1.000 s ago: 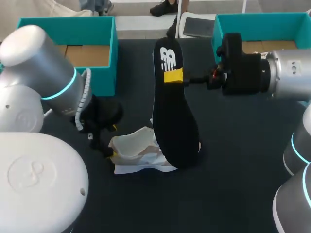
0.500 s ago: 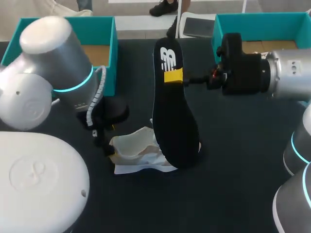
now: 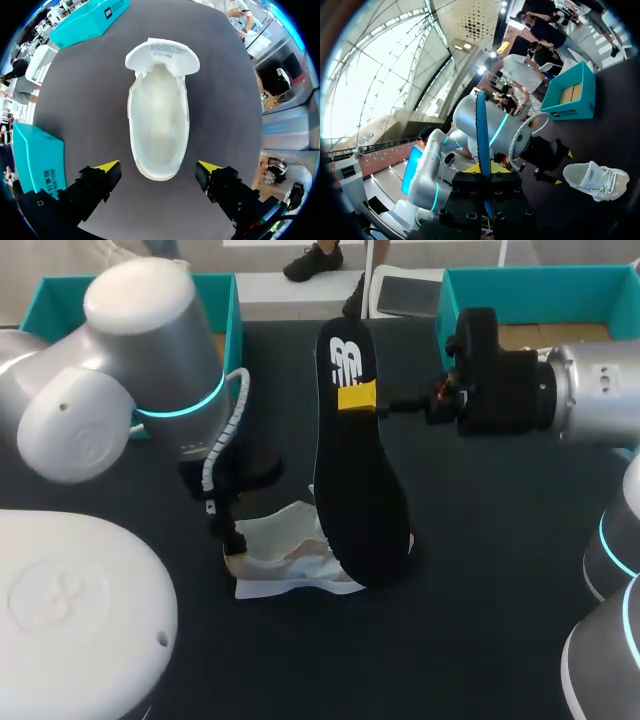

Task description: Take the shoe out of the shoebox, open the shoe tongue, remove and reinsert the insole, then place the shoe into the shoebox

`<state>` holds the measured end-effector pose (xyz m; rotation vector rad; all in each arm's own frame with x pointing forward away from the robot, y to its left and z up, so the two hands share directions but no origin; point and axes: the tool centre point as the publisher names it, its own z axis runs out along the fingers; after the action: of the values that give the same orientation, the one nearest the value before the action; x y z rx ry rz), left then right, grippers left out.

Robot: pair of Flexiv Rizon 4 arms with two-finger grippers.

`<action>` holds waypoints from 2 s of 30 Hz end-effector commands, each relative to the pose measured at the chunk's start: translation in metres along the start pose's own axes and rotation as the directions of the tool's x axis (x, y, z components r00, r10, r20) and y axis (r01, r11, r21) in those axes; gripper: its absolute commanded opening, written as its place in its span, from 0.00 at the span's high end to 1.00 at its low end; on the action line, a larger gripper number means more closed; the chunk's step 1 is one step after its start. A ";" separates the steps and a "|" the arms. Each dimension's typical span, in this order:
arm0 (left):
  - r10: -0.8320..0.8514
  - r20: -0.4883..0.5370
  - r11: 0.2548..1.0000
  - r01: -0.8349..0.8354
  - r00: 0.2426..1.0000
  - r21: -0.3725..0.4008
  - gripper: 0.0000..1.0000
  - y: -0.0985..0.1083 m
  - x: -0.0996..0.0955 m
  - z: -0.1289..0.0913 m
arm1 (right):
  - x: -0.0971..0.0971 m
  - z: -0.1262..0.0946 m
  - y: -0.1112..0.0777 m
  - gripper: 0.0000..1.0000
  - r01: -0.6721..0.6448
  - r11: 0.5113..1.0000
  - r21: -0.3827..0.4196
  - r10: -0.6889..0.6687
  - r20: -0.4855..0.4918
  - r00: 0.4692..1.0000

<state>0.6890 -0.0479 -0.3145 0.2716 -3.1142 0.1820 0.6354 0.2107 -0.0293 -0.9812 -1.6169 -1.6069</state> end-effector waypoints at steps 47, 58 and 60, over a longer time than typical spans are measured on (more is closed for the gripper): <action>-0.066 -0.029 0.998 0.066 0.997 0.014 1.00 -0.090 -0.041 0.092 | 0.001 0.003 0.000 1.00 -0.002 1.000 0.000 0.002 0.005 1.000; 0.312 -0.307 0.948 -0.315 0.899 0.040 1.00 -0.097 -0.044 0.067 | 0.001 0.003 0.000 1.00 -0.002 1.000 0.000 0.002 0.005 1.000; 0.438 -0.392 0.888 -0.457 0.809 0.050 1.00 -0.101 -0.048 0.059 | 0.001 0.003 0.000 1.00 -0.002 1.000 0.000 0.002 0.005 1.000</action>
<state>0.7415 -0.1426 -0.3757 -0.0142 -2.9586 0.2403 0.6353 0.2107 -0.0293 -0.9810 -1.6169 -1.6069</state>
